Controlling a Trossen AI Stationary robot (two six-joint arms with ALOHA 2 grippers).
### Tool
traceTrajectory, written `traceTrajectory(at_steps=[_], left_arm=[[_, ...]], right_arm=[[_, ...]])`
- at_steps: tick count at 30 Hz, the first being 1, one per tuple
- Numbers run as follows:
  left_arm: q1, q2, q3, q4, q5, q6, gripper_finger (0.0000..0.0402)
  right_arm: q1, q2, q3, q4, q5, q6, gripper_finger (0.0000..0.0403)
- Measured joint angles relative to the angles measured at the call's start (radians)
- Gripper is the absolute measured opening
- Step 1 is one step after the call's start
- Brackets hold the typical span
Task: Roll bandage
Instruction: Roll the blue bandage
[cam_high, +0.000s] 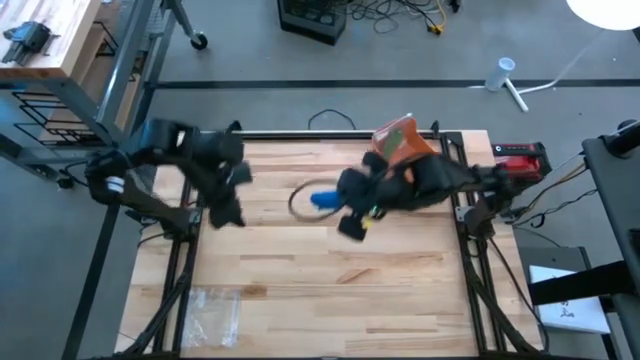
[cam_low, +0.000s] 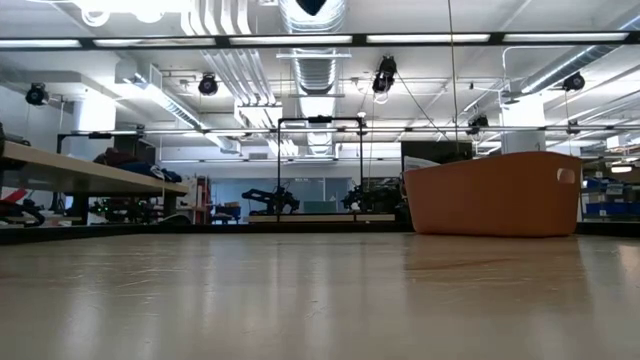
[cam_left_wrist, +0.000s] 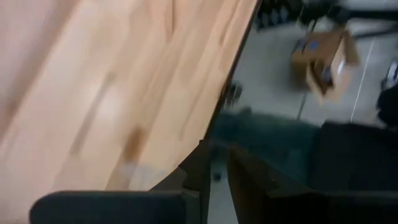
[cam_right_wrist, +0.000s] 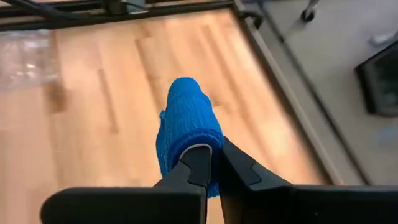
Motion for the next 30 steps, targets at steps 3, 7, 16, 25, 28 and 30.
traceTrajectory(at_steps=[3,7,16,25,28,30], left_arm=[[-0.091,-0.062,-0.127,0.003,-0.039,-0.051,0.0042],[-0.240,-0.127,-0.333,0.073,-0.142,-0.216,0.0047],[-0.643,-0.225,-0.771,0.598,-0.159,-0.609,0.0039],[-0.787,-0.187,-0.967,0.934,-0.215,-0.845,0.0038],[-0.787,-0.165,-0.986,0.930,-0.257,-0.826,0.0038],[-0.783,-0.147,-0.995,0.922,-0.278,-0.788,0.0038]], right_arm=[[0.052,0.059,0.001,0.026,0.002,0.108,0.0008],[0.102,0.166,0.001,0.064,-0.035,0.295,0.0008],[0.178,0.407,0.000,0.219,-0.213,0.421,0.0008],[0.124,0.461,0.000,0.139,-0.324,0.252,0.0008],[0.100,0.447,0.001,0.001,-0.325,0.198,0.0008],[0.085,0.443,0.002,-0.095,-0.326,0.166,0.0008]])
